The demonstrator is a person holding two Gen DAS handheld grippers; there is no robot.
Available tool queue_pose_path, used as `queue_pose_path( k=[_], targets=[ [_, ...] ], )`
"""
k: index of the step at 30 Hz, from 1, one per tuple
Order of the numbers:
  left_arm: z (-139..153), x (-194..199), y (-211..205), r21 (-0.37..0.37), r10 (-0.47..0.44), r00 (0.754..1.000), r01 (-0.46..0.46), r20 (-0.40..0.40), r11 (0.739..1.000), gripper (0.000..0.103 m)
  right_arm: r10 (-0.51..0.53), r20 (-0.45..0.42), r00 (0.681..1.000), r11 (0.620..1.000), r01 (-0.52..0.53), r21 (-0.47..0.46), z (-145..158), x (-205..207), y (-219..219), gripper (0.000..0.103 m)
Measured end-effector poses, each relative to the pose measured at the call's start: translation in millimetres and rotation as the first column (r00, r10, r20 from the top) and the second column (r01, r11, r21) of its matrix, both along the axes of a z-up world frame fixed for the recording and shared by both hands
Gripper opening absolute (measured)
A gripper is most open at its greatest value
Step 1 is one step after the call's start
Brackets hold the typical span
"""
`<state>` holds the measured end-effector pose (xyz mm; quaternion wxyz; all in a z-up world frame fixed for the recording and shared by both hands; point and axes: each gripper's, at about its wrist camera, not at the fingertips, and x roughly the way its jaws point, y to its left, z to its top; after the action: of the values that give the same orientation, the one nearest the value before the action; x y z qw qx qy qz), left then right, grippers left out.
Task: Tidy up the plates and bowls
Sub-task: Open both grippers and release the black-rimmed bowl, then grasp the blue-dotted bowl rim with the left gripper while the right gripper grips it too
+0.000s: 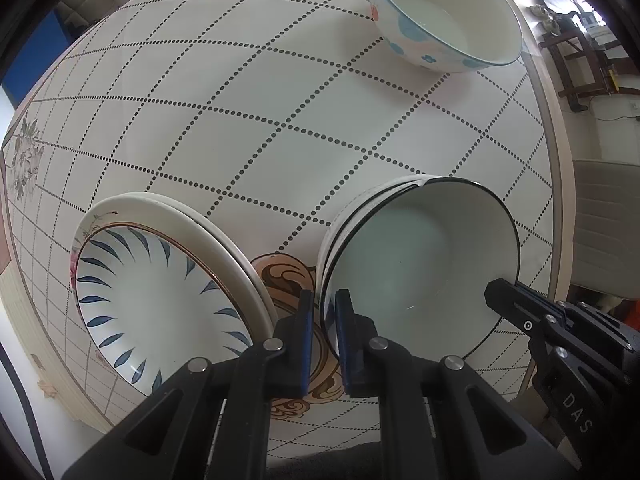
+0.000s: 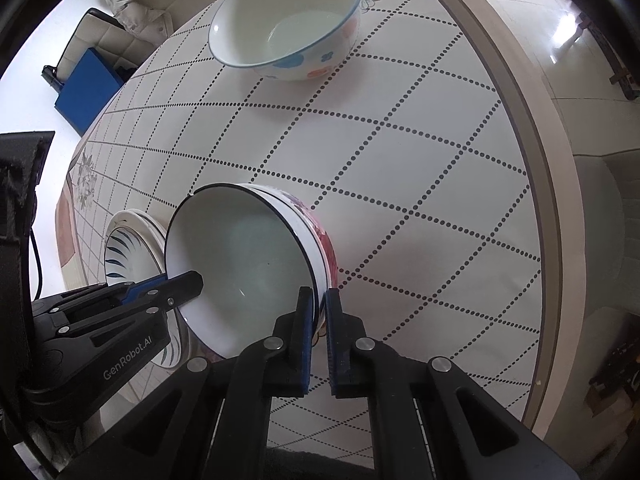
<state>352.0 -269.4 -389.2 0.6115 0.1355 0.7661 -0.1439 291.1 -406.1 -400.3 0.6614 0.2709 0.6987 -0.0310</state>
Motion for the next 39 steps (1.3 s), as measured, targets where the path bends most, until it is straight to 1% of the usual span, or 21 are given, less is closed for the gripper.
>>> queue_pose_path(
  k=[2, 5, 9, 11, 14, 16, 18, 19, 20, 21, 22, 23, 25, 27, 29, 32, 35, 37, 38, 39],
  targets=[
    [0.7, 1.2, 0.6, -0.002, 0.001, 1.0, -0.001, 0.001, 1.0, 0.009, -0.022, -0.01, 1.0, 1.0, 0.022, 0.019, -3.8, 0.1, -2.6, 0.006],
    [2.4, 1.8, -1.1, -0.003, -0.001, 1.0, 0.001, 0.0, 1.0, 0.009, -0.061, -0.034, 0.998, 0.995, 0.064, 0.075, -8.8, 0.2, -9.8, 0.006],
    [6.1, 1.0, 0.3, -0.004, 0.007, 1.0, -0.007, -0.003, 1.0, 0.009, -0.039, -0.044, 0.998, 0.997, 0.042, 0.07, -8.9, 2.6, -7.1, 0.006],
    [16.0, 1.5, 3.7, -0.022, 0.014, 1.0, -0.014, 0.005, 1.0, 0.01, -0.016, -0.047, 0.999, 0.998, 0.019, 0.064, -6.8, 5.7, -4.7, 0.007],
    [41.5, 8.0, 9.6, -0.066, 0.043, 0.998, -0.039, 0.054, 0.997, 0.01, -0.004, -0.029, 1.0, 0.997, 0.007, 0.076, 1.6, 7.1, -7.4, 0.007],
    [60.0, 19.1, 10.6, -0.111, 0.074, 0.993, -0.064, 0.093, 0.992, 0.014, -0.01, -0.004, 1.0, 0.997, 0.01, 0.081, 9.8, 8.4, -16.0, 0.008],
    [75.4, 36.6, 7.0, -0.162, 0.103, 0.985, -0.08, 0.138, 0.984, 0.032, -0.046, 0.025, 0.999, 0.995, 0.044, 0.085, 18.2, 10.3, -30.1, 0.01],
    [80.3, 47.3, 3.2, -0.18, 0.114, 0.981, -0.085, 0.158, 0.98, 0.036, -0.068, 0.045, 0.997, 0.995, 0.064, 0.082, 22.2, 13.0, -38.0, 0.018],
    [82.9, 59.2, -1.3, -0.196, 0.127, 0.977, -0.093, 0.17, 0.976, 0.044, -0.085, 0.069, 0.994, 0.994, 0.08, 0.073, 25.8, 17.2, -46.2, 0.034],
    [83.6, 73.4, -7.5, -0.208, 0.144, 0.974, -0.106, 0.175, 0.972, 0.048, -0.102, 0.094, 0.99, 0.994, 0.097, 0.049, 29.4, 22.7, -54.9, 0.045],
    [83.0, 86.4, -12.8, -0.22, 0.157, 0.972, -0.116, 0.176, 0.969, 0.049, -0.119, 0.123, 0.985, 0.993, 0.117, 0.024, 33.4, 28.7, -63.5, 0.064],
    [80.9, 98.7, -18.2, -0.228, 0.167, 0.971, -0.126, 0.171, 0.965, 0.049, -0.138, 0.16, 0.977, 0.99, 0.138, 0.008, 37.6, 35.8, -72.4, 0.074],
    [73.6, 122.6, -28.8, -0.253, 0.178, 0.973, -0.137, 0.148, 0.958, 0.049, -0.169, 0.201, 0.965, 0.985, 0.173, -0.002, 41.3, 52.8, -88.9, 0.075],
    [64.1, 141.0, -41.4, -0.261, 0.178, 0.976, -0.141, 0.125, 0.955, 0.049, -0.19, 0.203, 0.96, 0.981, 0.193, 0.009, 40.1, 73.6, -102.5, 0.075],
    [53.7, 152.5, -56.1, -0.26, 0.158, 0.982, -0.127, 0.099, 0.957, 0.049, -0.203, 0.198, 0.959, 0.979, 0.202, 0.028, 35.6, 93.0, -111.7, 0.075],
    [37.8, 163.0, -69.2, -0.227, 0.117, 0.989, -0.095, 0.087, 0.969, 0.049, -0.21, 0.189, 0.959, 0.977, 0.203, 0.058, 25.6, 119.0, -118.6, 0.075],
    [20.8, 165.3, -79.8, -0.18, 0.077, 0.994, -0.061, 0.08, 0.982, 0.048, -0.184, 0.158, 0.97, 0.983, 0.18, 0.039, 12.6, 138.8, -115.3, 0.075],
    [10.7, 163.9, -85.0, -0.153, 0.054, 0.995, -0.041, 0.079, 0.987, 0.048, -0.167, 0.141, 0.976, 0.986, 0.165, 0.025, 3.7, 144.9, -109.5, 0.074],
    [6.3, 162.5, -86.9, -0.144, 0.045, 0.996, -0.033, 0.08, 0.989, 0.047, -0.161, 0.128, 0.979, 0.987, 0.16, 0.02, -1.9, 148.0, -107.5, 0.069],
    [2.6, 161.0, -88.5, -0.14, 0.038, 0.996, -0.027, 0.077, 0.99, 0.037, -0.156, 0.114, 0.981, 0.988, 0.155, 0.022, -6.9, 151.2, -106.0, 0.065]
  ],
)
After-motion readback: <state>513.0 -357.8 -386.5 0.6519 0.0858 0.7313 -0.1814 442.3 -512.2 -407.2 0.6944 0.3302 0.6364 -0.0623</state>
